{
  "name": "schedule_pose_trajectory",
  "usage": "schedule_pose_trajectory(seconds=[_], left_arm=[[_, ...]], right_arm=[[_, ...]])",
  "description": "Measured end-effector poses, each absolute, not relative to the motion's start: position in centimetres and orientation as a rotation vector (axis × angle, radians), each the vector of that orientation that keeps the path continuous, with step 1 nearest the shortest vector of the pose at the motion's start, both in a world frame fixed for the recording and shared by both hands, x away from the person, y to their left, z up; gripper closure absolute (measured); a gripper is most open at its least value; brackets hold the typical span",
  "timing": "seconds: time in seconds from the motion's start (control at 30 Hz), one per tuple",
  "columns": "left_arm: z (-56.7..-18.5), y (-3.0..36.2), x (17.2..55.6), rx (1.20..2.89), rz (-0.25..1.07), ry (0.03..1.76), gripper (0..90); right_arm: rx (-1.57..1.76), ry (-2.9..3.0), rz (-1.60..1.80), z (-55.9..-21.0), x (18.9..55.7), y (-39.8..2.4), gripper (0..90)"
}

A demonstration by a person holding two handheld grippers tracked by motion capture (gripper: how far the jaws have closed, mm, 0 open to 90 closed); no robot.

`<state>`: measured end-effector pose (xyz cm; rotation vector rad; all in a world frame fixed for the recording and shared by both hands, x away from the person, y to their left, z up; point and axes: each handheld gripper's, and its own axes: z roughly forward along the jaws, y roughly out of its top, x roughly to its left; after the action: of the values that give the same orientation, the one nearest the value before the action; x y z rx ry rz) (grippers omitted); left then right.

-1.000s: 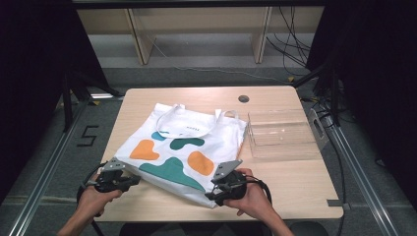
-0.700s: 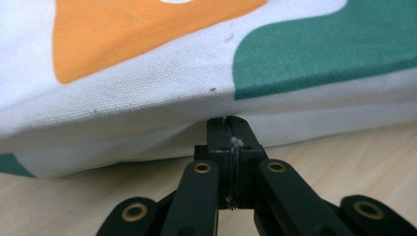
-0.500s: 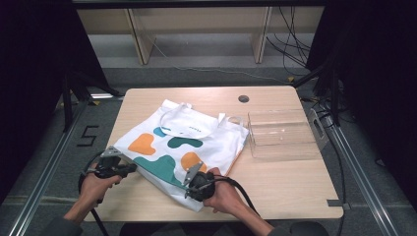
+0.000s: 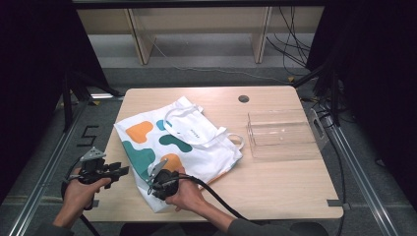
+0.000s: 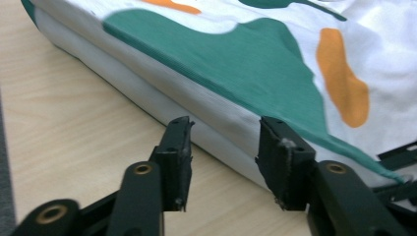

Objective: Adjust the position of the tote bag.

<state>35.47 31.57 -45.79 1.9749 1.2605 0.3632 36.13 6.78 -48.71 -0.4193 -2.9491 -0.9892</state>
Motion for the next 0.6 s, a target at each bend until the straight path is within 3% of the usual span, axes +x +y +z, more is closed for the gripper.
schedule_pose_trajectory(seconds=[0.03, 0.13, 0.23, 0.33, 0.47, 0.6], left_arm=[[-45.9, 31.5, 35.4, 1.962, 0.350, 1.269, 54.8], [-45.9, 31.2, 34.9, 1.937, 0.320, 1.289, 48.1], [-45.8, 31.0, 34.4, 1.934, 0.322, 1.282, 45.5], [-45.8, 30.2, 33.9, 1.884, 0.263, 1.303, 40.1], [-45.8, 28.2, 32.4, 1.944, 0.244, 1.297, 31.5], [-45.8, 26.0, 31.0, 1.942, 0.221, 1.281, 31.8]], right_arm=[[-0.419, -2.949, -0.989, -48.7, 36.1, 6.8, 77.3], [-0.462, -2.909, -1.032, -47.9, 35.9, 6.2, 56.7], [-0.492, -2.911, -1.096, -46.1, 35.8, 3.8, 45.7], [-0.569, -2.895, -1.177, -44.1, 36.3, 0.3, 43.1], [-0.729, -2.889, -1.279, -42.9, 37.1, -4.8, 43.1], [-0.874, -2.869, -1.272, -43.5, 37.2, -9.1, 42.9]])
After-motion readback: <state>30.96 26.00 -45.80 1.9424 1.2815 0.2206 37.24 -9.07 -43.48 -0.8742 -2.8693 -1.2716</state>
